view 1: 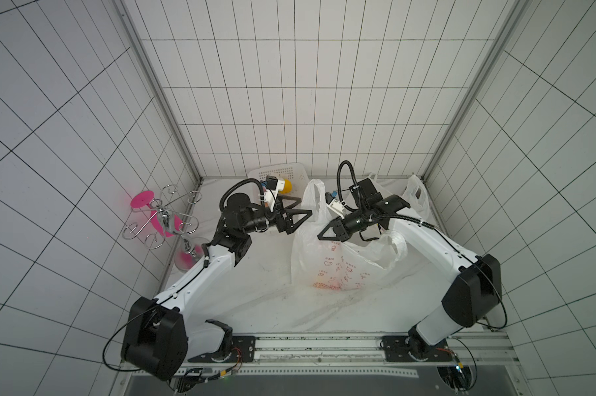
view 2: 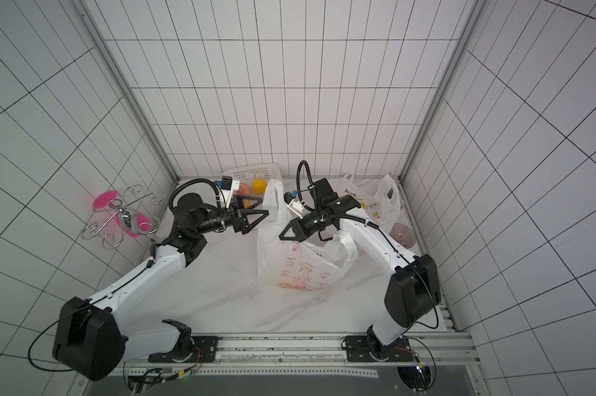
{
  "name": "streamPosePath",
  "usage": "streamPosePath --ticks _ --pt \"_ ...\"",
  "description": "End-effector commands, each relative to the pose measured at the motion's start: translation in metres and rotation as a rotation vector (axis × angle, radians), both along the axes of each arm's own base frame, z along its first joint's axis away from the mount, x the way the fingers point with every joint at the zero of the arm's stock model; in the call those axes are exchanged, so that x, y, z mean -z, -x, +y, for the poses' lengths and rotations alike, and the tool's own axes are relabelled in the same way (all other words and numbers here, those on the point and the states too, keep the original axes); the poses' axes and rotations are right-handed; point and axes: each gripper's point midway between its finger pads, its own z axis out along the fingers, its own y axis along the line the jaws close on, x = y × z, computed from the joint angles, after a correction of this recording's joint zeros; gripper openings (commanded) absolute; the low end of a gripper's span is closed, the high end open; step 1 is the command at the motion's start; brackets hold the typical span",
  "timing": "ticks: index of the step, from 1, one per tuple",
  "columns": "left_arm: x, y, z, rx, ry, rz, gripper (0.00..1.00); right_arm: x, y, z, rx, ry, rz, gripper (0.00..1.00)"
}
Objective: Place the peach into a plastic bag & tie a knot
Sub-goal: Adjust the plastic bag at the center of the board.
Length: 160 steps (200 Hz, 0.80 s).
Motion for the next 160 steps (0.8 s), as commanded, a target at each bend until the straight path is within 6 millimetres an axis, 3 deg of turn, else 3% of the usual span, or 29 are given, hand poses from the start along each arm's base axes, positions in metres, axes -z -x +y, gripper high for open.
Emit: streamPosePath --ticks 1,48,92,160 --pt "0.012 -0.001 -0.008 0.016 -0.054 -0.052 0.98 -0.039 -0.005 0.009 -0.043 -0.075 -0.072 0.00" --pt "0.025 -0.014 -0.018 0.011 -0.089 -0.025 0.98 -0.038 -0.006 0.014 -0.047 -0.074 -0.065 0.00" --pt "0.025 -0.009 -0.033 0.026 -0.082 -0.047 0.93 -0.032 -0.006 0.020 -0.055 -0.063 -0.052 0.00" --pt "0.030 -0.013 -0.046 0.047 -0.033 0.017 0.59 -0.032 -0.005 0.026 -0.062 -0.061 -0.048 0.00"
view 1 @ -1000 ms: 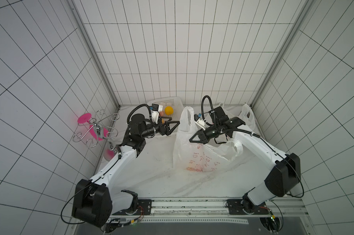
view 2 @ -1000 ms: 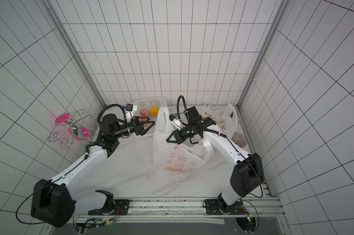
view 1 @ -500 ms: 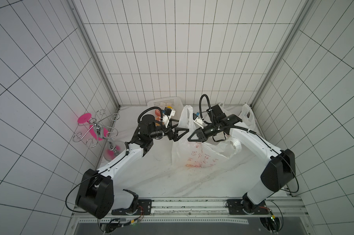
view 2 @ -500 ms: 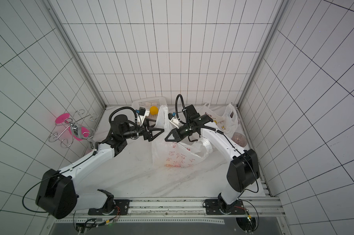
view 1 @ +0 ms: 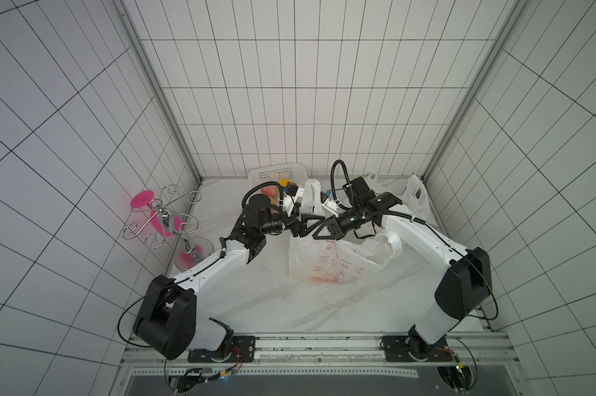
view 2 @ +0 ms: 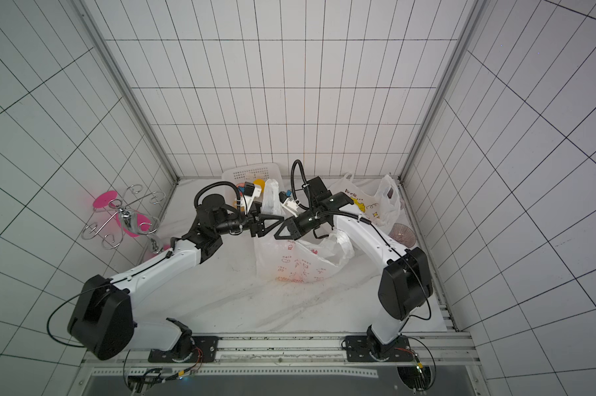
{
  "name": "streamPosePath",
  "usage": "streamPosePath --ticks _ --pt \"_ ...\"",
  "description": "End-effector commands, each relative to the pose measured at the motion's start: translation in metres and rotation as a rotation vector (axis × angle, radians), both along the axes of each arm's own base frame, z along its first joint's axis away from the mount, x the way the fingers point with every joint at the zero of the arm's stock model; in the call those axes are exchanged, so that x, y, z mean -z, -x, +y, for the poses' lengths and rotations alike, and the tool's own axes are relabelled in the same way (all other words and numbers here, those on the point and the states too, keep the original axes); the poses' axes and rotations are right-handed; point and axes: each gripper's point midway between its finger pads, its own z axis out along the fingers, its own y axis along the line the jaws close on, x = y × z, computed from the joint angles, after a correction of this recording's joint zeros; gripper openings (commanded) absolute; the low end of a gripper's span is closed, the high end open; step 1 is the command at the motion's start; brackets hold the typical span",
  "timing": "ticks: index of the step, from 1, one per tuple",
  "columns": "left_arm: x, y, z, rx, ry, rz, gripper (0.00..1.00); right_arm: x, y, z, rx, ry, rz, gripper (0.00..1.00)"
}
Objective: Place the peach into a plastic bag & tie a knot
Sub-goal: Adjust the plastic bag at the center of the board.
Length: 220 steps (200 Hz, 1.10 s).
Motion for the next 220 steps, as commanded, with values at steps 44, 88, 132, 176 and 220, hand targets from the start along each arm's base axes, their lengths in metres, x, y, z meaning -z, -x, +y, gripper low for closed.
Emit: streamPosePath --ticks 44,88,132,176,220 --pt "-0.004 -0.011 -0.008 -0.010 0.037 0.030 0.33 -0.034 -0.003 0.013 -0.033 -0.059 -0.077 0.00" --pt "-0.012 -0.014 -0.002 -0.015 0.065 0.052 0.10 -0.036 -0.002 0.011 -0.030 -0.061 -0.079 0.03" --pt "-0.008 -0.011 0.003 -0.014 0.074 0.077 0.00 -0.045 -0.014 -0.001 0.052 -0.066 -0.085 0.36" --pt "0.012 -0.023 0.029 -0.069 0.102 0.165 0.00 -0.087 -0.041 -0.034 0.216 -0.151 -0.156 0.64" --pt "0.033 -0.040 0.042 -0.110 0.076 0.243 0.00 -0.148 -0.074 -0.078 0.431 -0.260 -0.275 0.72"
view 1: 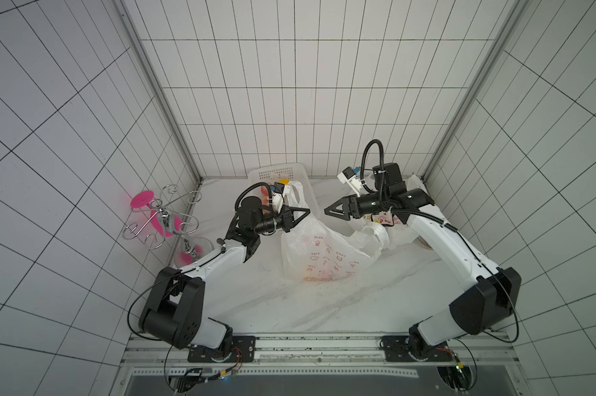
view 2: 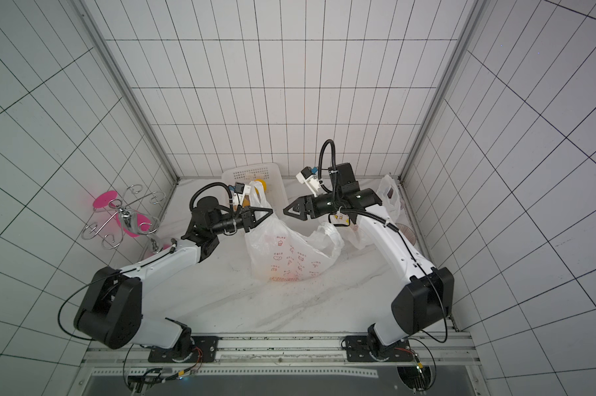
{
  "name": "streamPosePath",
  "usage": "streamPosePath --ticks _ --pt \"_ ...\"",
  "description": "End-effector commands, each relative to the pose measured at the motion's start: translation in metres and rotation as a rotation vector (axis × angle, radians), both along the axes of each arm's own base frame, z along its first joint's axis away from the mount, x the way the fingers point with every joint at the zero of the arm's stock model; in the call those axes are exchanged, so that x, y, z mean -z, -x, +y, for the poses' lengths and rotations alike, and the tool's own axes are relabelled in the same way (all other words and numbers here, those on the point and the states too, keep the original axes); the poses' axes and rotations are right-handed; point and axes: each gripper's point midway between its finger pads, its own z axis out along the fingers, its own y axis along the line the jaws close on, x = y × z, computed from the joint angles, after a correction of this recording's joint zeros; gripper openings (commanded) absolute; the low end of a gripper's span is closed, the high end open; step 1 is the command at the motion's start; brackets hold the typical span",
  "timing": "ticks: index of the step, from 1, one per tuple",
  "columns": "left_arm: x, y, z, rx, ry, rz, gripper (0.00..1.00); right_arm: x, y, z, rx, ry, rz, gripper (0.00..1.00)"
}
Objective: Place the peach into a plastic bag & tie a knot
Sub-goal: Adjust the plastic bag at the center of the board, then cross the plastic bag at the center of the board.
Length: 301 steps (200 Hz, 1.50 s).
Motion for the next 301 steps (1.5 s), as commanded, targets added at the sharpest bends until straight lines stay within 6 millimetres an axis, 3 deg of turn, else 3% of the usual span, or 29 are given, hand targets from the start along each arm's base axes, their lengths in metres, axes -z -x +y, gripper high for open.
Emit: streamPosePath --ticks 1,24,48,66,83,110,140,179,228,268,301 --pt "0.006 -0.008 0.007 -0.006 0.005 0.040 0.00 -0.060 -0.019 -0.024 0.132 -0.091 -0.135 0.72" --pt "0.012 -0.029 0.025 -0.058 0.016 0.104 0.00 -0.082 -0.037 -0.079 0.331 -0.121 -0.197 0.74" --pt "0.026 -0.053 0.039 -0.100 -0.012 0.169 0.00 -0.094 -0.037 -0.145 0.530 -0.166 -0.233 0.76" --pt "0.031 -0.063 0.041 -0.104 -0.039 0.182 0.00 -0.077 -0.030 -0.180 0.671 -0.105 -0.254 0.77" --pt "0.033 -0.070 0.043 -0.102 -0.048 0.186 0.00 -0.050 -0.019 -0.188 0.715 -0.051 -0.268 0.76" --pt "0.037 -0.083 0.055 -0.126 -0.030 0.205 0.00 -0.007 0.005 -0.173 0.623 -0.054 -0.276 0.76" --pt "0.036 -0.085 0.055 -0.118 -0.015 0.209 0.00 0.016 0.035 -0.142 0.439 -0.112 -0.375 0.80" --pt "0.027 -0.073 0.046 -0.063 0.004 0.183 0.00 0.052 0.024 -0.109 0.315 -0.041 -0.337 0.81" --pt "0.016 -0.054 0.032 0.024 0.020 0.145 0.00 0.044 -0.013 -0.098 0.289 -0.097 -0.358 0.83" --pt "0.006 -0.043 0.016 0.099 0.039 0.126 0.00 0.052 -0.012 -0.077 0.175 -0.150 -0.358 0.83" --pt "0.007 -0.036 0.008 0.132 0.035 0.130 0.00 0.045 -0.009 -0.062 0.096 -0.189 -0.398 0.83"
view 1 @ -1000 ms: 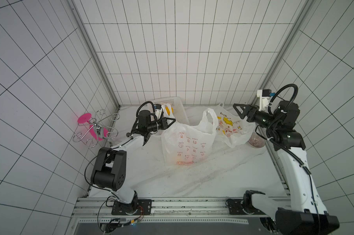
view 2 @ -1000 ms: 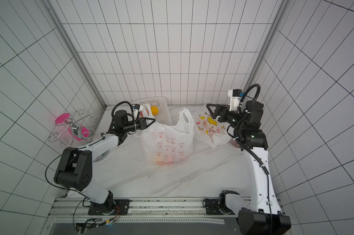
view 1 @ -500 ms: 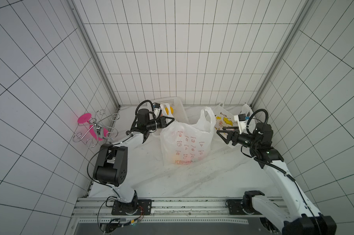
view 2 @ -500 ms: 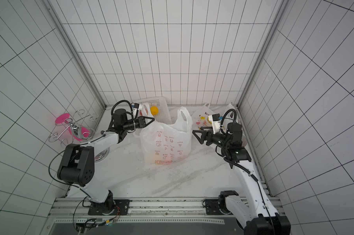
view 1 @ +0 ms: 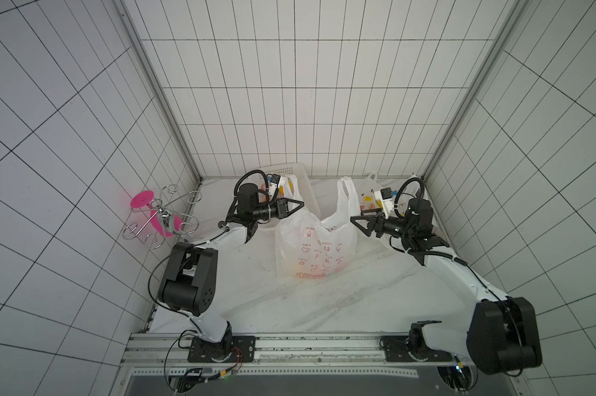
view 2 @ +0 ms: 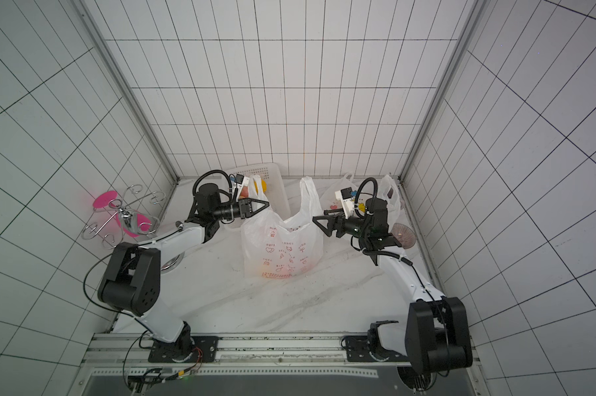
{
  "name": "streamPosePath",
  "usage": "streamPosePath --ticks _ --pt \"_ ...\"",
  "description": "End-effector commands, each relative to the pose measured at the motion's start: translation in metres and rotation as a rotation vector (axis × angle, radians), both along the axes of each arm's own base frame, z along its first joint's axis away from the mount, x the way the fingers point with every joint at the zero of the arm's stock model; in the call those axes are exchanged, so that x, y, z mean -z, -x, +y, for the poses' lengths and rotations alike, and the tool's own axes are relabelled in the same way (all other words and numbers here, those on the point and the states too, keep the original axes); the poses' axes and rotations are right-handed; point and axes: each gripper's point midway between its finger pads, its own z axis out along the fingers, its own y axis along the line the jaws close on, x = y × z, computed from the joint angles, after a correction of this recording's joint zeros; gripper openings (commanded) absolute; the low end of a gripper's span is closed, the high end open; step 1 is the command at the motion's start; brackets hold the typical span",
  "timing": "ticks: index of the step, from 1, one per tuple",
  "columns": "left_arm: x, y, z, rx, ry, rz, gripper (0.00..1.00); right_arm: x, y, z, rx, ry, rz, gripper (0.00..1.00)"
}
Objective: Place the peach into a plastic bag & tie a knot
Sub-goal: Cross the plastic bag at the center of the board.
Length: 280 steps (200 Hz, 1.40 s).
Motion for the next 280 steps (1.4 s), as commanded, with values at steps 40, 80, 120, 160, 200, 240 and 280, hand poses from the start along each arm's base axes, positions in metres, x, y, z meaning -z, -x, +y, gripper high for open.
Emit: streamPosePath --ticks 40,80,120,160,200,240,280 --pt "-0.021 0.016 -0.010 0.067 0.020 -0.061 0.00 -0.037 0.005 0.025 -0.189 -0.060 -0.136 0.80" --pt "-0.027 0.026 -0.016 0.100 0.020 -0.074 0.00 -0.039 0.010 0.038 -0.262 -0.076 -0.121 0.78" --pt "-0.033 0.032 -0.017 0.112 0.017 -0.094 0.00 -0.041 0.014 0.045 -0.302 -0.069 -0.082 0.77" --pt "-0.039 0.037 -0.020 0.138 0.023 -0.107 0.00 -0.027 0.006 0.030 -0.204 0.070 -0.083 0.92" --pt "-0.043 0.043 -0.026 0.168 0.027 -0.119 0.00 -0.031 0.012 0.038 -0.279 0.032 -0.039 0.95" --pt "-0.044 0.041 -0.026 0.165 0.027 -0.120 0.00 -0.042 0.027 0.043 -0.343 -0.029 -0.047 0.82" --pt "-0.046 0.042 -0.025 0.164 0.028 -0.123 0.00 -0.042 0.029 0.045 -0.364 -0.058 -0.026 0.47"
